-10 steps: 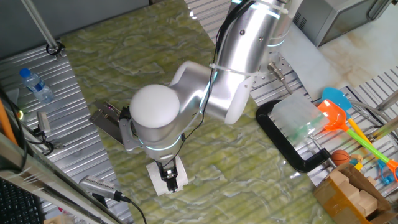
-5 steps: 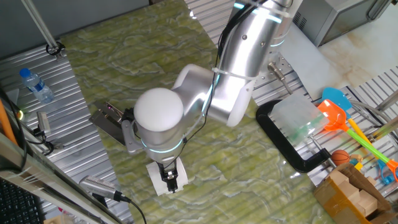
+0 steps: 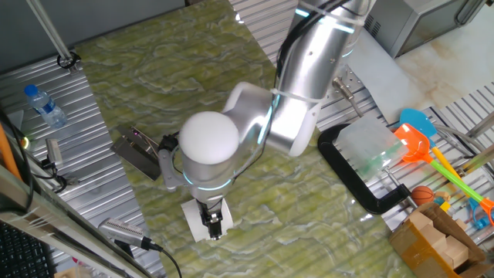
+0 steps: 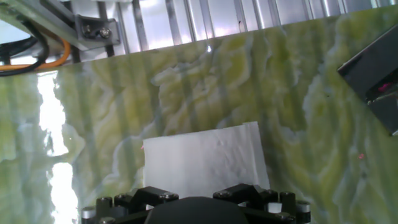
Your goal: Put the toilet paper on its holder
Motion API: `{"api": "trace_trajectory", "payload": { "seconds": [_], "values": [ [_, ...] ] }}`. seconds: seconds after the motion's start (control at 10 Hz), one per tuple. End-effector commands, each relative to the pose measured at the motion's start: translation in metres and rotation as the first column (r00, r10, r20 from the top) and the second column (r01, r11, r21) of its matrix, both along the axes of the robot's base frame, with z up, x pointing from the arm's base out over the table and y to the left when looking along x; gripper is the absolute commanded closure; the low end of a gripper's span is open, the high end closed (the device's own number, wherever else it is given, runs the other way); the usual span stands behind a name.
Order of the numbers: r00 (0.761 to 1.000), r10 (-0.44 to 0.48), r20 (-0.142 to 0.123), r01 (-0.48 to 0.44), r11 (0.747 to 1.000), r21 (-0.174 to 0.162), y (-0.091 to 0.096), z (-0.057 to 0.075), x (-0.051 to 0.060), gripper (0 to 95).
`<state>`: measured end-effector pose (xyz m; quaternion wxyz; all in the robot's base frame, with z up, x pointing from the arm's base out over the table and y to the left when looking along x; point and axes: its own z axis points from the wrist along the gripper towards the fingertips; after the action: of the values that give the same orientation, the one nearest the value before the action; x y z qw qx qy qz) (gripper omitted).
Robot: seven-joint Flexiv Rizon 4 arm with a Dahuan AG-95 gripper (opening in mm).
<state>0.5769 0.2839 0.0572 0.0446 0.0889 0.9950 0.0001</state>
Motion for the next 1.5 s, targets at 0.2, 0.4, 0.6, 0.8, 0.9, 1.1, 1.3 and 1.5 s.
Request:
{"api": "trace_trajectory", "payload": {
  "seconds": [0.2,0.4,0.6,0.8,0.9,1.1,1.3,1.5],
  "values": [
    [1.000,0.009,0.003,-0.009,1.000,-0.027,-0.002,-0.006,0.000,0.0],
    [1.000,0.023,0.006,-0.023,0.999,-0.040,-0.008,-0.011,-0.001,0.0],
    [0.999,0.034,0.010,-0.034,0.998,-0.051,-0.014,-0.017,-0.002,0.0],
    [0.999,0.053,0.011,-0.052,0.997,-0.058,-0.019,-0.017,-0.003,0.0],
    [0.997,0.076,0.011,-0.076,0.995,-0.058,-0.023,-0.016,-0.003,19.0],
    [0.998,0.065,0.012,-0.064,0.997,-0.051,-0.024,-0.016,-0.003,95.0],
    [0.997,0.074,0.016,-0.074,0.996,-0.041,-0.024,-0.015,-0.004,95.0],
    [0.998,0.062,0.014,-0.061,0.997,-0.042,-0.024,-0.006,-0.005,95.0]
  ]
}}
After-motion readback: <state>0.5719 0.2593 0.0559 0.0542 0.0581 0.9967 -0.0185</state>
